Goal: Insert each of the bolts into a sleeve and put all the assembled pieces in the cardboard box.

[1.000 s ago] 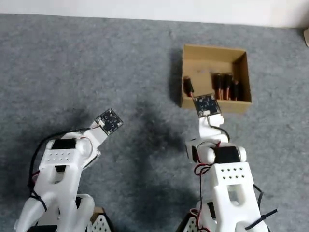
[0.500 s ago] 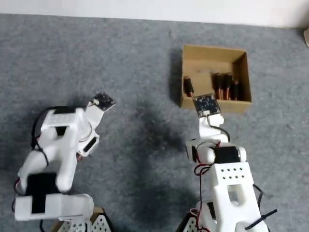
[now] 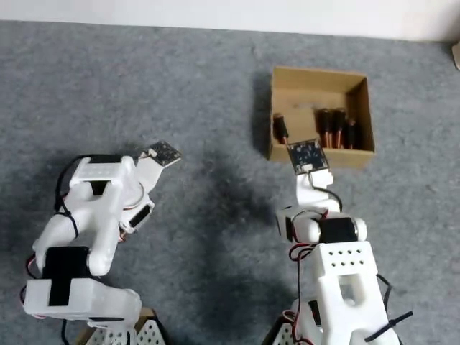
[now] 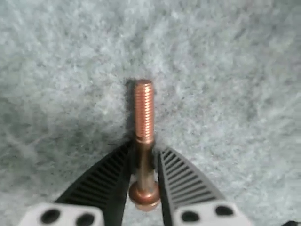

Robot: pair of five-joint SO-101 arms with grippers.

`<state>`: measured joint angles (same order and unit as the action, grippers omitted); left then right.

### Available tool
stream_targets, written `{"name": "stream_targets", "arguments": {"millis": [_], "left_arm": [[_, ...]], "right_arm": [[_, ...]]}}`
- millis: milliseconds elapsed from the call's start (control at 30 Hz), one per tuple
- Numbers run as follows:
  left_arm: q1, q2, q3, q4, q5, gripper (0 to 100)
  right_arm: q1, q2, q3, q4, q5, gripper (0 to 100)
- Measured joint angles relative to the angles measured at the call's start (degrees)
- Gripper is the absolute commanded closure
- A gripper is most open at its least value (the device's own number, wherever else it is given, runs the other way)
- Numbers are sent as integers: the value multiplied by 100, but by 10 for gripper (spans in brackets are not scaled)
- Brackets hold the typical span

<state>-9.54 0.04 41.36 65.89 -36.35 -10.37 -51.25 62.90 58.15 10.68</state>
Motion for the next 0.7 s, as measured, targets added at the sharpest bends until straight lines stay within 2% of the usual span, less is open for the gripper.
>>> {"name": "stream_targets", "arguments": {"millis": [133,233,333,400,467,600,700], "left_arm": [[132,9,-97,132,-9,995],[176,-167,-475,791,-246,995],[185,-580,-1204,1582,-26,995],[176,-826,-1653,1864,598,994],[0,-1011,-2013,1925,1565,994],[-440,-1073,-2497,1855,4000,994],[-466,-1002,-2576,1855,5776,994]], "right_arm": [[0,0,0,0,0,993],[0,0,0,0,0,993],[0,0,0,0,0,993],[0,0,0,0,0,993],[0,0,0,0,0,993],[0,0,0,0,0,993],[0,0,0,0,0,993]]}}
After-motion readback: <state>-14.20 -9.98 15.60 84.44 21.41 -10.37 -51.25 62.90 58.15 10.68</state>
